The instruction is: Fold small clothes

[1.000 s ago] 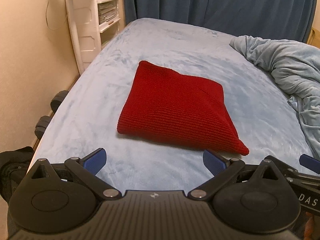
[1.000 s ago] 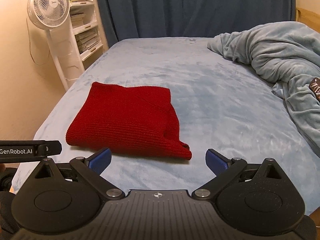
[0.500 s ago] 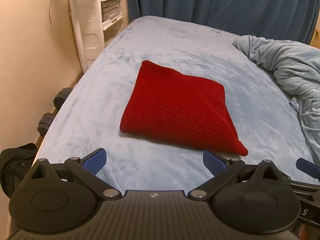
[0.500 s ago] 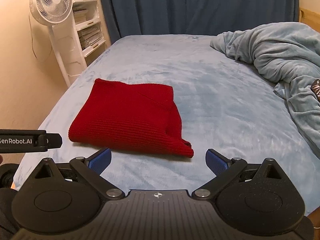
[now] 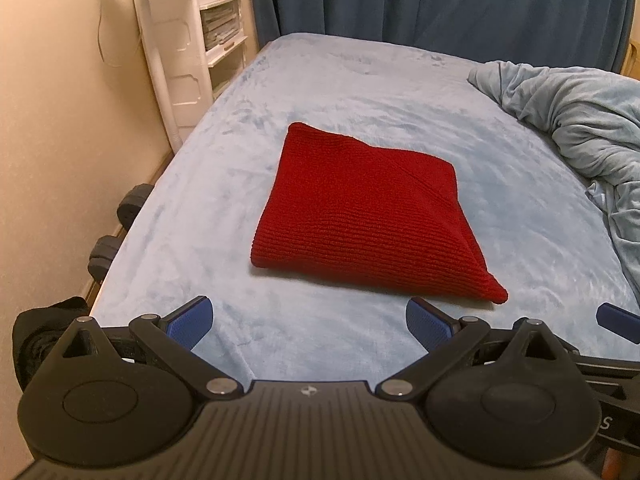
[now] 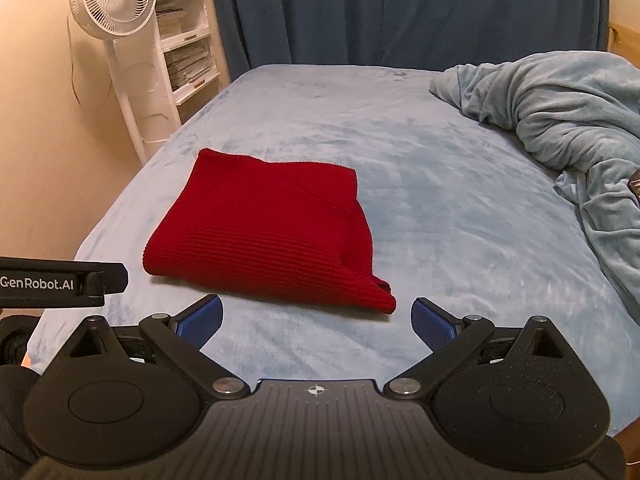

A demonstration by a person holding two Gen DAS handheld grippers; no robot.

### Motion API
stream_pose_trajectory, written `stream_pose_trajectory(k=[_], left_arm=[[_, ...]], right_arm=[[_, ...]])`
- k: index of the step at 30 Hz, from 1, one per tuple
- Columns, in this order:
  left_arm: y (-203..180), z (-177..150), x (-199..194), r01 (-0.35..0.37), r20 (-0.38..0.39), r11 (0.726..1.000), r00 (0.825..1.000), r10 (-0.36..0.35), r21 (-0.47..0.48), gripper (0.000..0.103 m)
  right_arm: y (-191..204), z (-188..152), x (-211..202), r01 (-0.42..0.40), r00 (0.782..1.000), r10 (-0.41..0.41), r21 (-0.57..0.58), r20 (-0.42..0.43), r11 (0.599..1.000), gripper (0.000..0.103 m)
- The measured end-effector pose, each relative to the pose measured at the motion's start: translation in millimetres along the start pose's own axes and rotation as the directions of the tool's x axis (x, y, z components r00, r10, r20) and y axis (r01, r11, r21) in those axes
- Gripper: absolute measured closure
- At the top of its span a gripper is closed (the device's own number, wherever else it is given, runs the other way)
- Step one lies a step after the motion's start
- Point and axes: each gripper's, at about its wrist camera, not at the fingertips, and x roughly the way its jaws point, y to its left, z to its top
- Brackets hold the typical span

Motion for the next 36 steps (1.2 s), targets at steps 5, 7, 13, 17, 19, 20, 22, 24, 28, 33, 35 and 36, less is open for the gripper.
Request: stream_pose_trajectory(k=[5, 7, 13, 17, 19, 20, 22, 24, 28, 33, 35, 36], left_arm=[[-1.1, -0.5, -1.5, -0.007, 0.001, 1.000, 1.000, 0.007, 0.006, 0.000], [-0.8, -1.7, -2.5, -0.010, 0.003, 1.000, 1.000, 0.010, 0.011, 0.000], [-0.7, -3.8, -5.9, -0.017, 0.008, 1.000, 1.000, 0.017, 0.023, 0.000], [-0.4, -4.8, -7.2, -0.018, 0.008, 1.000, 1.000, 0.017, 0.024, 0.000], [-0.6, -4.5, -7.2, -0.020, 0.007, 0.999, 1.000, 0.020, 0.025, 0.000], [-0.3, -4.6, -7.7, -0.021, 0.008, 0.999, 1.000, 0.021, 0.026, 0.000], [-0.8, -4.4, -8.9, -0.023, 0.009, 0.999, 1.000, 0.023, 0.028, 0.000], [-0.7, -4.5, -10.3, -0.025, 0.011, 0.999, 1.000, 0.024, 0.030, 0.000], [0.5, -5.3, -11.9, -0.028, 0.013, 0.999, 1.000, 0.028, 0.034, 0.000], [2.1, -4.8, -12.1, -0.030, 0.009, 0.999, 1.000, 0.029, 0.034, 0.000], [2.5, -4.4, -12.0, -0.030, 0.008, 0.999, 1.000, 0.030, 0.034, 0.000], [2.5, -4.5, -12.1, -0.032, 0.009, 0.999, 0.999, 0.031, 0.036, 0.000]], right_arm=[[0.7, -0.6, 0.3, 0.002, 1.000, -0.002, -0.001, -0.002, 1.000, 0.003], [1.0, -0.9, 0.1, 0.003, 1.000, -0.003, -0.001, -0.002, 1.000, 0.003], [0.8, -0.9, 0.9, 0.000, 1.000, 0.000, -0.006, -0.004, 1.000, 0.003], [1.2, -2.0, 0.8, -0.004, 1.000, 0.004, -0.013, -0.003, 1.000, 0.003], [1.2, -3.1, 0.3, -0.006, 1.000, 0.006, -0.017, -0.003, 1.000, 0.003], [1.5, -3.8, -0.4, -0.006, 1.000, 0.006, -0.018, -0.003, 1.000, 0.003], [1.5, -4.0, -1.0, -0.007, 1.000, 0.007, -0.021, -0.004, 1.000, 0.003], [1.7, -3.8, -1.4, -0.008, 1.000, 0.008, -0.022, -0.003, 1.000, 0.003], [2.7, -3.2, -1.6, -0.008, 1.000, 0.008, -0.023, -0.002, 1.000, 0.003], [4.1, -3.0, -1.8, -0.010, 1.000, 0.009, -0.025, -0.004, 1.000, 0.003], [5.8, -2.6, -2.2, -0.010, 1.000, 0.010, -0.027, -0.005, 1.000, 0.003], [6.4, -2.5, -2.6, -0.011, 1.000, 0.011, -0.028, -0.006, 1.000, 0.003]])
